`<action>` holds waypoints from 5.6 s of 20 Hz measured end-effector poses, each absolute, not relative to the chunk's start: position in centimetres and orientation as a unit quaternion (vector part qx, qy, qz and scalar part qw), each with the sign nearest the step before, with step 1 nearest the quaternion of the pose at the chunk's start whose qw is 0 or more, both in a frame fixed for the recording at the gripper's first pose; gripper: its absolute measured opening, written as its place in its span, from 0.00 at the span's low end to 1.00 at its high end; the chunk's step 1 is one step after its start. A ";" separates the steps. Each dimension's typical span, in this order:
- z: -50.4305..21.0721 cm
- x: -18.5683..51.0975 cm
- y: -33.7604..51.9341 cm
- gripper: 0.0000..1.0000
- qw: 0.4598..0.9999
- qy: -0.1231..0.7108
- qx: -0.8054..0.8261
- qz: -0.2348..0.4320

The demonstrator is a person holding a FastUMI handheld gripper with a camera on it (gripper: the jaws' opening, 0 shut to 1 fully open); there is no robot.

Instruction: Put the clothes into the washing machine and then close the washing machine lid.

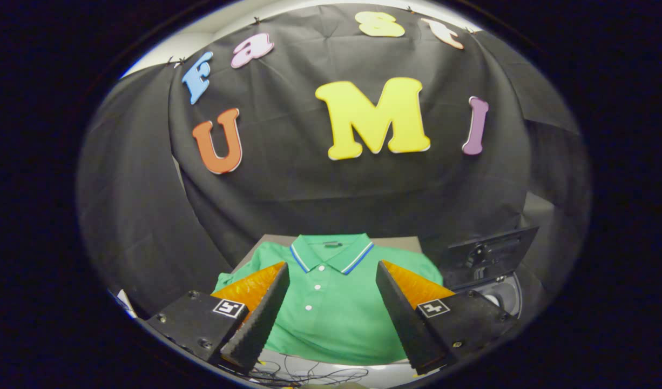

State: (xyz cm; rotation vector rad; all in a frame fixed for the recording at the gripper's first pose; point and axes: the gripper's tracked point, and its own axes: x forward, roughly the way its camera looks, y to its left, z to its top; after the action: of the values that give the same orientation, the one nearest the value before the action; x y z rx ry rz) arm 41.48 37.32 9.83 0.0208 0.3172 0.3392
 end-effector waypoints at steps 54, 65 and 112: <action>11.3 38.4 32.0 0.08 0.956 0.125 0.080 0.254; 20.0 34.1 14.8 0.08 0.981 0.038 0.082 0.173; -21.3 64.3 -2.4 0.08 0.883 0.467 0.025 0.030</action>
State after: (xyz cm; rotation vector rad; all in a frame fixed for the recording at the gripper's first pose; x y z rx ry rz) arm 64.34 -2.44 -21.32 0.0527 0.9716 0.0625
